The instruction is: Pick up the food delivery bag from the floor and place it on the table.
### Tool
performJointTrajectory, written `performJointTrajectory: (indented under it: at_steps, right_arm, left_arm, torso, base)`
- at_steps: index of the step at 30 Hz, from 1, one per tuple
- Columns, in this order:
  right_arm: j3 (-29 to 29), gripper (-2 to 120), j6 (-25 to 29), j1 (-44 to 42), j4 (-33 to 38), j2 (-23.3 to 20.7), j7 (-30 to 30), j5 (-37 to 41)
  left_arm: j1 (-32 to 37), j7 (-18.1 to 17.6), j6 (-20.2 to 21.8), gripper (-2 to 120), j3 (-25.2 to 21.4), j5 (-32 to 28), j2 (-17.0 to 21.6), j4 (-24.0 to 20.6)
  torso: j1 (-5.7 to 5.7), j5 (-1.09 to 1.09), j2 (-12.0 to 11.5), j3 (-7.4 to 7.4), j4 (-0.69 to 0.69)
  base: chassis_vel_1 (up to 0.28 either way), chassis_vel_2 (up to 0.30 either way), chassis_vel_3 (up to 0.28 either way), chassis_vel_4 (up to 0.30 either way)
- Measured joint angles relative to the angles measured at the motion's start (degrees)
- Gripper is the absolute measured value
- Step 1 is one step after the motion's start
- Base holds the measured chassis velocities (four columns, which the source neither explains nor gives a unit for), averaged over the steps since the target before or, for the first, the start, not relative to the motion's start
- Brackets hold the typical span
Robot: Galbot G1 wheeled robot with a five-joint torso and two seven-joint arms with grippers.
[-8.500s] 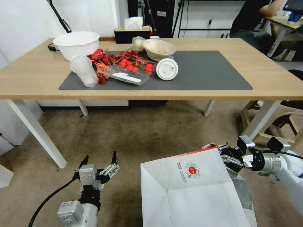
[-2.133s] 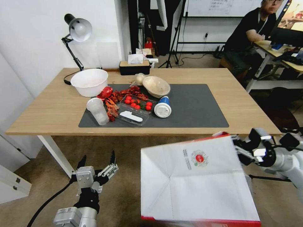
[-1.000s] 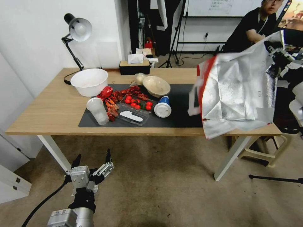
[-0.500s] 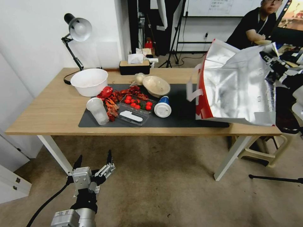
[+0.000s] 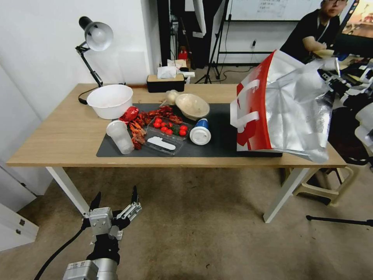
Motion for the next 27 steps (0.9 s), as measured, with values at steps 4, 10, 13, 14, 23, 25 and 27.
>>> performJointTrajectory:
  at_steps: [4,10,13,14,23,25,27]
  right_arm:
    - [-1.4,0,-0.3,2.0,0.0,0.4,2.6,-0.6]
    - [-3.6,0,-0.6,5.3,-0.2,1.3,6.6,-1.1]
    - [-4.0,1,-0.9,6.2,-0.3,1.5,7.5,-1.1]
    - [-4.3,4,-0.9,6.6,-0.3,1.6,7.7,-1.2]
    - [-5.3,36,-1.2,8.4,-0.3,2.0,8.9,-2.3]
    - [-5.3,42,-1.1,8.4,-0.3,2.0,8.8,-2.7]
    - [-5.3,48,-1.1,8.2,-0.3,1.9,8.2,-3.5]
  left_arm:
    - [0.0,-0.1,-0.6,100,0.0,0.0,-0.1,0.3]
    - [0.0,-0.2,-1.1,100,0.0,0.0,-0.2,0.4]
    - [0.0,-0.2,-1.3,100,-0.1,0.0,-0.2,0.4]
    - [0.1,-0.2,-1.4,100,-0.2,0.0,-0.2,0.4]
    - [0.5,-0.2,-1.8,100,-0.1,0.0,-0.2,0.5]
    - [0.5,-0.2,-1.8,100,-0.1,0.0,-0.2,0.5]
    - [0.5,-0.2,-1.8,100,-0.2,0.0,-0.2,0.5]
  torso:
    - [0.0,0.0,0.0,0.0,0.0]
    - [-0.01,0.0,0.0,0.0,0.0]
    - [0.0,0.0,0.0,0.0,0.0]
    - [0.0,0.0,0.0,0.0,-0.01]
    - [-0.01,0.0,0.0,0.0,0.0]
    - [-0.01,0.0,0.0,-0.01,0.0]
    - [-0.01,0.0,0.0,-0.01,0.0]
  base:
    - [0.0,0.0,0.0,0.0]
    - [0.0,0.0,0.0,0.0]
    - [0.0,0.0,0.0,0.0]
    - [0.0,0.0,0.0,0.0]
    - [0.0,0.0,0.0,0.0]
    - [0.0,0.0,0.0,0.0]
    - [0.0,0.0,0.0,0.0]
